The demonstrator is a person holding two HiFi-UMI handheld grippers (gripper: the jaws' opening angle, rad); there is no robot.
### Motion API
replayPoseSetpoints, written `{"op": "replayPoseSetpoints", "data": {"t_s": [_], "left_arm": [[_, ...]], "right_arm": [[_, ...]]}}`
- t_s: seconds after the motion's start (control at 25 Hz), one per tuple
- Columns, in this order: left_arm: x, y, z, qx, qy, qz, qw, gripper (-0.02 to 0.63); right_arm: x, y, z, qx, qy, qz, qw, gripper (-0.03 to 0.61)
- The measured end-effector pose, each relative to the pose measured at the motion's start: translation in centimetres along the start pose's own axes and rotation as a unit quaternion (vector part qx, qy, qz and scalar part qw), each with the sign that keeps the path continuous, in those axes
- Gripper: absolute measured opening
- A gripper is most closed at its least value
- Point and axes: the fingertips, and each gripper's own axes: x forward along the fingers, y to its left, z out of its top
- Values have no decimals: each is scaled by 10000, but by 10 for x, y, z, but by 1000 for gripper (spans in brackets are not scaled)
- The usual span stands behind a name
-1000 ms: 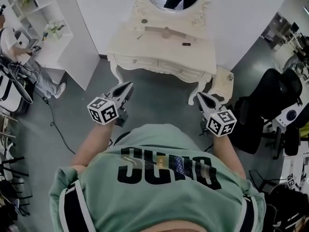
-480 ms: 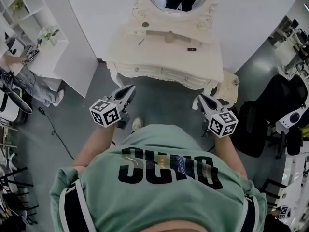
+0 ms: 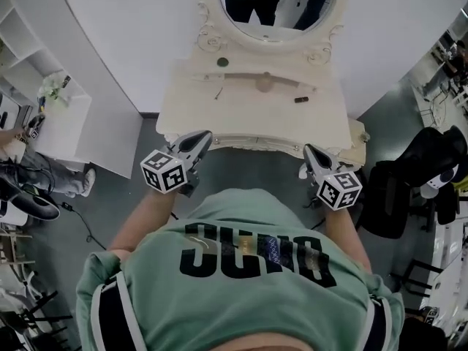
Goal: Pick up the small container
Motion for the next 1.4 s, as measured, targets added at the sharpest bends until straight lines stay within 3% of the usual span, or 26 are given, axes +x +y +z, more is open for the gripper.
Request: {"op": "replayPoseSetpoints", "data": {"t_s": [0.28, 0.56, 0.8, 1.12, 1.4], "left_arm": [[34, 52, 15, -120, 318, -345, 9988, 0], [78, 81, 19, -213, 429, -329, 9983, 0], [137, 99, 14, -224, 446, 77, 9987, 0], [218, 104, 26, -282, 327, 848, 9955, 0], [234, 126, 27, -288, 551, 979, 9932, 0]], "right_arm": [[47, -20, 8, 195, 41, -446, 9988, 8], [71, -62, 4, 380, 187, -572, 9975, 8], [109, -129, 2, 442, 317, -166, 9984, 8], [174, -219, 29, 356, 530, 773, 9950, 8], [219, -230, 37, 371, 551, 954, 9932, 8]]}}
